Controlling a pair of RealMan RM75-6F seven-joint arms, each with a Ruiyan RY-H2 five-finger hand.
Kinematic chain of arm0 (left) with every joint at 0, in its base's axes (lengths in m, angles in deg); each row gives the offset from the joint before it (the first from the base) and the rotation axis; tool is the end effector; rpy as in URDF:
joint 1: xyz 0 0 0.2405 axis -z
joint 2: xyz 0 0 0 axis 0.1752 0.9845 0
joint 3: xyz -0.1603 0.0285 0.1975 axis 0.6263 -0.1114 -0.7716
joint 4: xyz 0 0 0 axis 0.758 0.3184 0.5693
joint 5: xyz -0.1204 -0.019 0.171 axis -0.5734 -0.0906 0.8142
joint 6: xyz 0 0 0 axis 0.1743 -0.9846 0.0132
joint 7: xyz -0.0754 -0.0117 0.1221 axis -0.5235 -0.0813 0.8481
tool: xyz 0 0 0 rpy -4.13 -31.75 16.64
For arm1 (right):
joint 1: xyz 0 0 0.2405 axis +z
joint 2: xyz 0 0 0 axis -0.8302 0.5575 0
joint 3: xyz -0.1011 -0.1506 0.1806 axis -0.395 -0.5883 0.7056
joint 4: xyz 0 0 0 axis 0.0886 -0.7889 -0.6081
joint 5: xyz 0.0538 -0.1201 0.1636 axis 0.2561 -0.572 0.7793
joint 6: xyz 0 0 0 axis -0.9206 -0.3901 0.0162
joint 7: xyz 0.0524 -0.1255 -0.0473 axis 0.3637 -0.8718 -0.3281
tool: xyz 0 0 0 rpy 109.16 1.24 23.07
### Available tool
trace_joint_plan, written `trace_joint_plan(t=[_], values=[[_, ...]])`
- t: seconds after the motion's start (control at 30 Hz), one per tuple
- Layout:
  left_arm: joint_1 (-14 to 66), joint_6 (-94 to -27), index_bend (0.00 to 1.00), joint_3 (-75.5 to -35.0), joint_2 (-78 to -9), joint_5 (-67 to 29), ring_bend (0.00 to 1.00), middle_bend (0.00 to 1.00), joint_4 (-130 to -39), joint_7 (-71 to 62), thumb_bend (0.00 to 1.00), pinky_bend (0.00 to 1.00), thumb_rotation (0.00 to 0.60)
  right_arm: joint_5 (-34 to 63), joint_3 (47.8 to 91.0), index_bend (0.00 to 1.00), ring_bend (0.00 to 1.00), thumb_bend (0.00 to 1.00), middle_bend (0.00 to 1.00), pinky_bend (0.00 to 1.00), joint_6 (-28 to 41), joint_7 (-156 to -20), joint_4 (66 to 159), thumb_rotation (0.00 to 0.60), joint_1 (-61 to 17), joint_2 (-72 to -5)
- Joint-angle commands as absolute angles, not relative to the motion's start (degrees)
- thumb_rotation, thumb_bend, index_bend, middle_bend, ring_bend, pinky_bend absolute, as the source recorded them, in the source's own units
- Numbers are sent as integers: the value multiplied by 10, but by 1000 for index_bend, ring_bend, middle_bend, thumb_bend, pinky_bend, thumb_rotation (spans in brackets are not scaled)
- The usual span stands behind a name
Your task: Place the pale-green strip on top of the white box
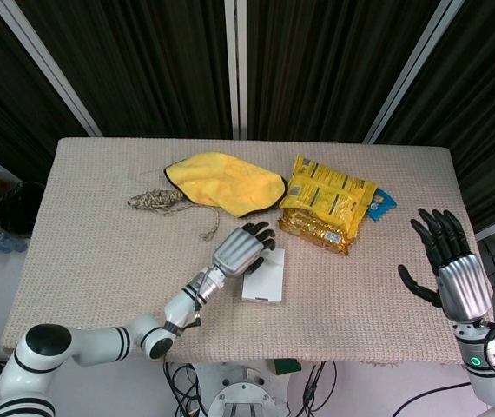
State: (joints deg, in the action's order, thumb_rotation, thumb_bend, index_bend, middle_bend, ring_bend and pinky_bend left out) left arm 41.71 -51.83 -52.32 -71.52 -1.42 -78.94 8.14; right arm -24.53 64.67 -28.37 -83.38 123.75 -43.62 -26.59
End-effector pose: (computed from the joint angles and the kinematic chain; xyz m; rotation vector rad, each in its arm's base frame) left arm -0.0466 0.3244 -0.1165 -2.0890 -0.7735 -1.2056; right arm -0.2434 -0.2147 0.1496 1.4775 -0.5932 1.4305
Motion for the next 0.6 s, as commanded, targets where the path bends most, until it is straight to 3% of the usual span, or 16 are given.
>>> trace_joint_plan(t=[0.03,0.6], values=[[414,-520,406,-527,-711,-12,148,264,-796,83,415,303,600,-246,646,0,0,317,0,0,-283,-835,1238,600,-436,-267],[408,-522,485,-537,-695,-8,148,264,-812,84,413,303,600,-249,644,0,0,317,0,0,-280,-843,1239,600,-436,-270]])
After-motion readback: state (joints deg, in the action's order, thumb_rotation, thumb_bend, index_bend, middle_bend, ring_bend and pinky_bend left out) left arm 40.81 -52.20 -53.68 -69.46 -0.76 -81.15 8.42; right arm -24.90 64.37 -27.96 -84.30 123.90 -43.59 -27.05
